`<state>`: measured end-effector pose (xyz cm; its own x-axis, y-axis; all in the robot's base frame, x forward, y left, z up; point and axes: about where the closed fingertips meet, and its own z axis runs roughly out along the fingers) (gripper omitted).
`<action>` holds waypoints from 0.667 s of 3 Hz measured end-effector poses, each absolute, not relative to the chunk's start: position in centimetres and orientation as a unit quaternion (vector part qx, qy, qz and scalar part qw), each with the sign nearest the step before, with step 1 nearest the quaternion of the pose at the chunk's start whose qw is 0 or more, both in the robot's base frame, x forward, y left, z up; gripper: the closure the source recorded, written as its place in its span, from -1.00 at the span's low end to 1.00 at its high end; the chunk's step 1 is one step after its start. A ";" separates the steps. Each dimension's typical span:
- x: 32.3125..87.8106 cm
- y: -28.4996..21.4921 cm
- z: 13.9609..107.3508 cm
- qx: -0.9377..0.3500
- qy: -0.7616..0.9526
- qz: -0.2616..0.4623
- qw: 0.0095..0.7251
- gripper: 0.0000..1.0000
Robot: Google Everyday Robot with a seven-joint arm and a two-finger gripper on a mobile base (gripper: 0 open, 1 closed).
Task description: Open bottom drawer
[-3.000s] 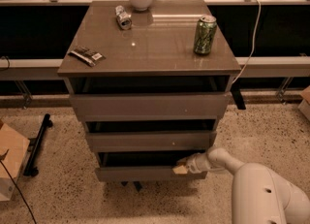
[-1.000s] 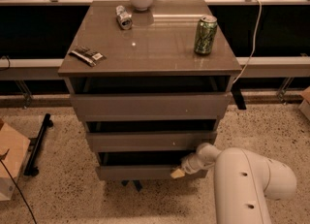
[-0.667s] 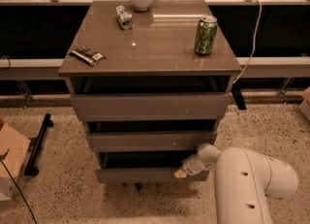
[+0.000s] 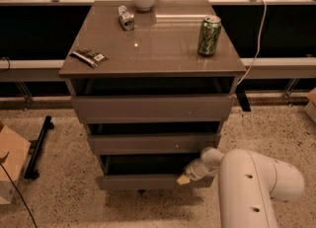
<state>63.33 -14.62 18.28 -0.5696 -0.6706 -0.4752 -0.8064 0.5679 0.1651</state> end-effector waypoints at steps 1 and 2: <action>63.3 -14.6 18.3 -0.426 0.866 0.185 0.183 0.51; 59.7 -14.0 17.6 -0.385 0.881 0.208 0.182 0.04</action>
Offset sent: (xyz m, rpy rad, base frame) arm -0.1786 0.0240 -0.0337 0.2366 0.2120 -0.3780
